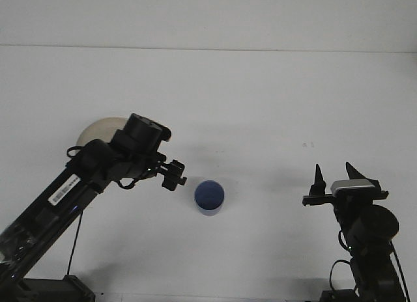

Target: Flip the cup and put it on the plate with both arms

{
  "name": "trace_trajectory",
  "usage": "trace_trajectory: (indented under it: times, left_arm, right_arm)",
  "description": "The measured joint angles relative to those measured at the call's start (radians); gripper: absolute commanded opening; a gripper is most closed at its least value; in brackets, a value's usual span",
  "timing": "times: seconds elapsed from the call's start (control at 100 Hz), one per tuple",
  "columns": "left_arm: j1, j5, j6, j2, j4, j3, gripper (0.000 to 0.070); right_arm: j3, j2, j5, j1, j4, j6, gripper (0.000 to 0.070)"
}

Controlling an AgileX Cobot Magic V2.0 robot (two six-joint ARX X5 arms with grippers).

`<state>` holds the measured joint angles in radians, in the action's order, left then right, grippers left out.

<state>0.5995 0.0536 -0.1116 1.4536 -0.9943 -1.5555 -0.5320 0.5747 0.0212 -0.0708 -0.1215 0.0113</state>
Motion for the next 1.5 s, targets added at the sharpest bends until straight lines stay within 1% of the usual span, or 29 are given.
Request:
trace_trajectory:
  times: [0.17,0.38,1.06,1.2,1.23,1.25,1.36,1.4,1.48,1.5]
  left_arm:
    - [0.082,0.001,-0.006,0.106,0.000,-0.040,0.0436]
    - [0.138,0.001,-0.007,0.187,0.003,-0.047,0.0436]
    - [0.161,0.002,-0.006,0.376,0.029,-0.048,0.0433]
    - [0.162,0.002,-0.006,0.399,0.028,-0.048,0.0416]
    - [0.162,0.002,-0.005,0.404,0.028,-0.048,0.0402]
    - [0.162,0.002,-0.004,0.405,0.028,-0.048,0.0379]
    - [0.166,0.002,0.001,0.408,0.028,-0.048,0.0158]
    - [0.168,0.002,0.005,0.408,0.028,-0.048,0.0096]
    - [0.171,0.002,0.016,0.408,0.025,-0.048,0.0007]
    - [0.171,0.002,0.017,0.408,0.026,-0.048,0.0003]
  right_arm:
    - [0.000,0.000,0.000,0.000,0.000,0.000,0.0480]
    - [0.000,0.000,0.000,0.000,0.000,0.000,0.0480]
    - [0.000,0.000,0.000,0.000,0.000,0.000,0.0480]
    - [0.000,0.000,0.000,0.000,0.000,0.000,0.0480]
    - [0.000,0.000,0.000,0.000,0.000,0.000,0.0480]
    - [0.000,0.000,0.000,0.000,0.000,0.000,0.0480]
    - [0.000,0.000,0.000,0.000,0.000,0.000,0.0480]
    - [0.000,0.000,0.000,0.000,0.000,0.000,0.0480]
    - [0.000,0.000,0.000,0.000,0.000,0.000,0.0480]
    - [0.000,0.000,0.000,0.000,0.000,0.000,0.0480]
